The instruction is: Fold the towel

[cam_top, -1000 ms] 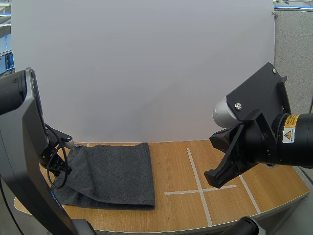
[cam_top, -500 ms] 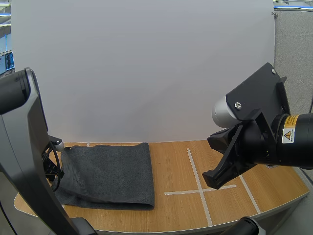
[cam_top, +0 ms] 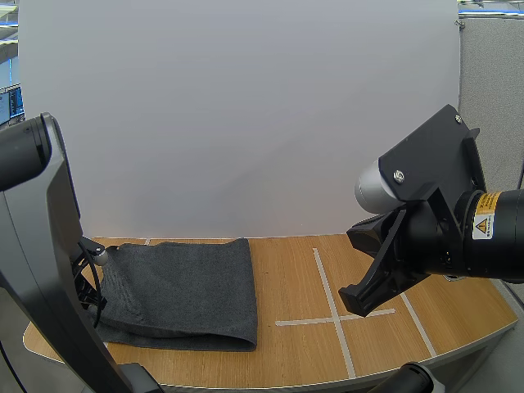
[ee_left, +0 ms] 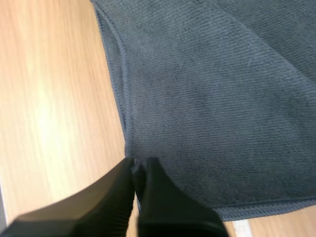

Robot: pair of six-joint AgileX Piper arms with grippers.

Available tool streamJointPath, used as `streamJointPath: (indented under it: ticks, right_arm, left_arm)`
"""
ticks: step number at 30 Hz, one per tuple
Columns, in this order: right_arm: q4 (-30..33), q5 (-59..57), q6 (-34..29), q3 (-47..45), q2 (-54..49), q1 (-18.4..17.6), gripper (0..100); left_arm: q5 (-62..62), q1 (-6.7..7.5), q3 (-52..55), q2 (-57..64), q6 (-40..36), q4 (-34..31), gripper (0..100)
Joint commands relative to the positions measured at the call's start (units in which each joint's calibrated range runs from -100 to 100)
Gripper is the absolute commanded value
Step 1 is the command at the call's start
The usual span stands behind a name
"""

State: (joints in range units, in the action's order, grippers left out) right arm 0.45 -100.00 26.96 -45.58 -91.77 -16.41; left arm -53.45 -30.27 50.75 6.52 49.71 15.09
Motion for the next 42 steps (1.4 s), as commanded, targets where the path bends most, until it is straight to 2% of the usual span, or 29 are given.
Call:
streamJointPath:
  ticks: [1, 2, 4, 6, 14, 20, 29, 35, 42]
  right_arm:
    - [-0.13, 0.0, -0.11, -0.13, -0.37, 0.19, 0]
    - [-0.13, 0.0, -0.11, -0.13, -0.37, 0.19, 0]
    - [-0.13, 0.0, -0.11, -0.13, -0.37, 0.19, 0]
    - [-0.45, 0.0, -0.11, -0.13, -0.37, 0.19, 0]
    - [-0.45, 0.0, -0.11, -0.13, -0.37, 0.19, 0]
    - [0.63, 0.0, -1.36, -0.29, 3.33, 0.19, 0]
    - [0.66, 0.0, -2.01, 0.89, 25.89, 0.19, 0]
    - [0.66, 16.92, -0.83, 1.57, 37.63, 0.19, 0]
    - [0.66, 35.24, -0.73, 2.44, 55.78, 0.19, 0]
  left_arm:
    - [1.92, -0.09, 0.19, 0.51, 0.15, 1.02, 45]
    - [1.92, -0.09, 0.19, 0.51, 0.15, 1.19, 53]
    - [1.92, -0.09, 0.19, 0.51, 0.15, 1.56, 63]
    - [2.07, -0.09, 0.19, 0.51, 0.15, 1.55, 68]
    - [1.87, -0.09, -0.15, 1.95, 0.15, 3.24, 69]
    - [-4.14, -0.09, -3.56, 6.77, 0.15, 6.15, 69]
    - [-13.0, -0.09, -4.8, 11.42, 0.42, 7.63, 68]
    - [-20.19, -0.09, -4.8, 11.42, 0.33, 11.58, 68]
    - [-20.73, -0.09, -4.8, 11.42, 1.42, 12.96, 68]
